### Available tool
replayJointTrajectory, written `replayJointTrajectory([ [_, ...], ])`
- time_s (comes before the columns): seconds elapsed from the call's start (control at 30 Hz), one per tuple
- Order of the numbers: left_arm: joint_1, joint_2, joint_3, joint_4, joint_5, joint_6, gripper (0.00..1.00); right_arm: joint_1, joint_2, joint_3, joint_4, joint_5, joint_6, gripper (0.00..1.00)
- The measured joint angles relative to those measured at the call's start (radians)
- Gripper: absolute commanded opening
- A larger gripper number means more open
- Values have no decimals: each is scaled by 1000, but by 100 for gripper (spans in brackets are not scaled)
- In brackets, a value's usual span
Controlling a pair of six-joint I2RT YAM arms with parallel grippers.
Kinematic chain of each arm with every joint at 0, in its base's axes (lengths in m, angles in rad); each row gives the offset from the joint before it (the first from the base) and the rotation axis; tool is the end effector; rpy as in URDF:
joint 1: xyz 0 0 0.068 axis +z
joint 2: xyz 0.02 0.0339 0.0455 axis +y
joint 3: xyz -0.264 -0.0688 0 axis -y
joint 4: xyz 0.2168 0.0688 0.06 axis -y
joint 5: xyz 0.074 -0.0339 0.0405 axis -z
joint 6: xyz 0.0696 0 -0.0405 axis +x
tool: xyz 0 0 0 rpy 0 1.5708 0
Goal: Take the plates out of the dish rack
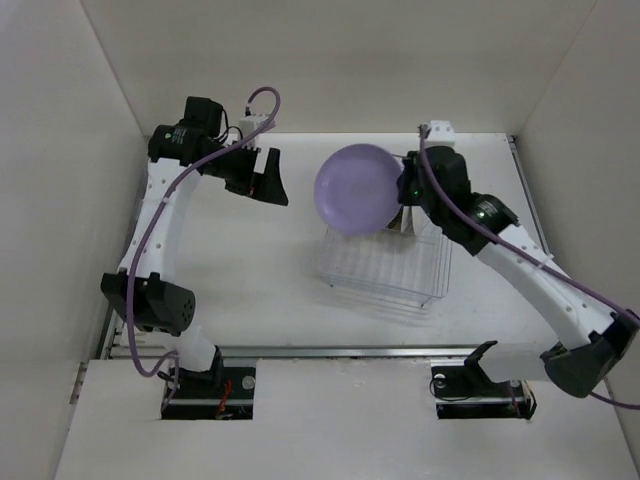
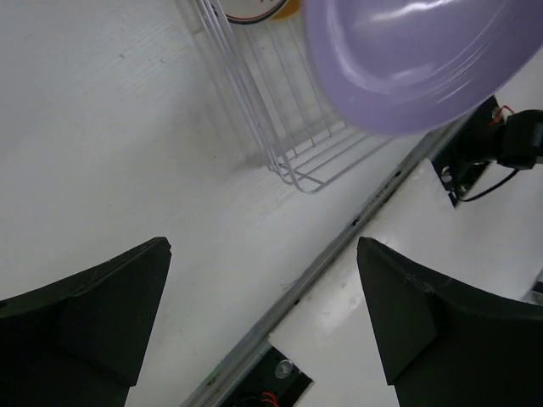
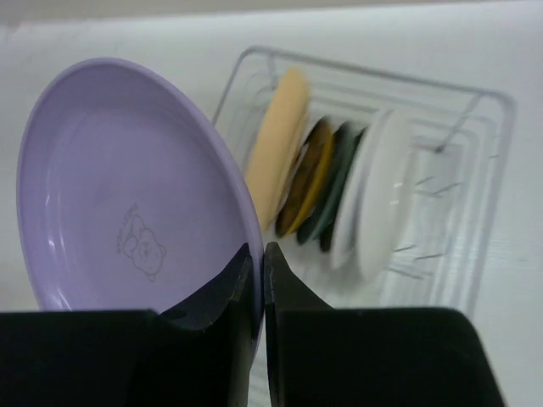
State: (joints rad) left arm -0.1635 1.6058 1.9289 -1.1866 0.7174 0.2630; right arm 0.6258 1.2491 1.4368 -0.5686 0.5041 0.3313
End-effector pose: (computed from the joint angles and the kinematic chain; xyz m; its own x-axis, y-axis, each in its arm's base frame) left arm 0.2865 -0.0936 0.4070 -0.5827 0.2947 -0.7574 0.7204 0.6186 -0.3136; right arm 0.2333 0.1272 0.4132 -0.3335 0.1104 -0.9363 -0.0433 0.9903 0.1322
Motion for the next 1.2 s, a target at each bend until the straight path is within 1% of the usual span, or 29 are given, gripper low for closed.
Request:
replayJointTrajectory([
  [0.1, -20, 66, -13, 5, 23, -42, 90, 11, 68, -61, 42, -146, 14, 0],
  [0.27, -66, 85, -30, 26, -8, -69, 88, 17, 108, -95, 117, -290, 48, 0],
  [0.4, -86, 84, -51, 54, -65, -74, 78, 18, 107, -119, 198, -381, 74, 0],
  [0.43, -85, 85, -54, 56, -76, -78, 74, 19, 107, -124, 212, -399, 80, 0],
  [0.47, -85, 87, -55, 61, -81, -84, 66, 23, 108, -126, 224, -415, 84, 0],
  [0.53, -83, 95, -55, 71, -82, -95, 54, 27, 116, -126, 246, -447, 90, 0],
  [0.57, -82, 100, -55, 76, -82, -98, 47, 30, 120, -126, 253, -459, 92, 0],
  [0.6, -82, 109, -55, 78, -80, -103, 28, 32, 125, -126, 258, -469, 93, 0],
  [0.63, -83, 117, -55, 79, -74, -110, 16, 37, 129, -126, 263, -475, 93, 0],
  [0.67, -83, 126, -55, 78, -71, -114, 6, 38, 134, -126, 265, -476, 92, 0],
  [0.7, -83, 133, -55, 74, -66, -119, 3, 39, 137, -130, 261, -470, 86, 0],
  [0.77, -79, 138, -55, 64, -37, -123, 0, 32, 143, -142, 257, -462, 80, 0],
  [0.8, -78, 138, -55, 57, -37, -122, 0, 32, 147, -144, 257, -462, 80, 0],
  [0.87, -76, 138, -58, 52, -33, -124, 0, 32, 150, -144, 257, -463, 80, 3],
  [0.93, -69, 137, -71, 56, -16, -129, 0, 33, 150, -140, 253, -459, 80, 16],
  [1.0, -56, 137, -87, 63, 4, -134, 0, 35, 157, -123, 232, -451, 87, 24],
  [1.03, -50, 137, -92, 66, 11, -143, 0, 37, 165, -108, 222, -444, 91, 42],
  [1.07, -43, 137, -97, 73, 16, -150, 0, 38, 174, -88, 210, -438, 100, 55],
  [1.1, -33, 137, -98, 81, 15, -161, 0, 39, 183, -66, 202, -428, 103, 64],
  [1.13, -21, 137, -100, 94, 12, -172, 0, 39, 190, -40, 192, -416, 108, 75],
  [1.2, 14, 140, -103, 120, 23, -200, 0, 36, 195, 10, 172, -393, 124, 82],
])
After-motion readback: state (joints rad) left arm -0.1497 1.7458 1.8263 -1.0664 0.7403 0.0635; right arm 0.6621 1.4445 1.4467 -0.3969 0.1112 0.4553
